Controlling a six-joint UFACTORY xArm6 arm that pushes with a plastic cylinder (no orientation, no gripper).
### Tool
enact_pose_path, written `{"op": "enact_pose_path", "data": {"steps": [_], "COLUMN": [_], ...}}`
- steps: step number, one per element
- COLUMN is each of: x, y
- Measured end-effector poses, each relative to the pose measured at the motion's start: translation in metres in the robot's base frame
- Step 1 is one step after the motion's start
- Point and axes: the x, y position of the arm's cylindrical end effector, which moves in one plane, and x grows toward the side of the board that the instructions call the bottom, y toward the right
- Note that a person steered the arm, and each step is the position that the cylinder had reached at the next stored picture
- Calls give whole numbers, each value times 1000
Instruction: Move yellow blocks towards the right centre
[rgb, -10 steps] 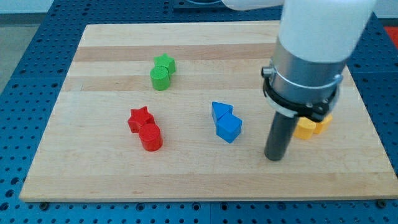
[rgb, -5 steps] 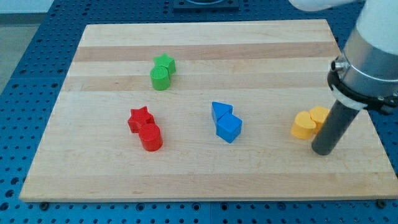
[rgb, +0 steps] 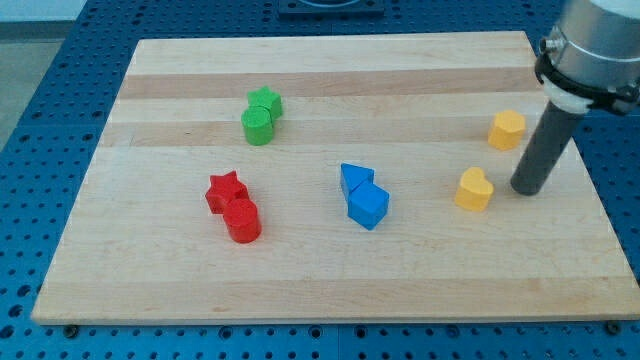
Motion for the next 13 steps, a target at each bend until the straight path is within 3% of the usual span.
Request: {"op": "enact_pose_path", "data": {"steps": [1,2,3,4,5,6,7,9,11,13], "x": [32,55,62,47,-33,-76,-75,-61,-120,-117], "y": [-1,-39,-51,-68,-57,-34,-34,-113,-86,-81]}}
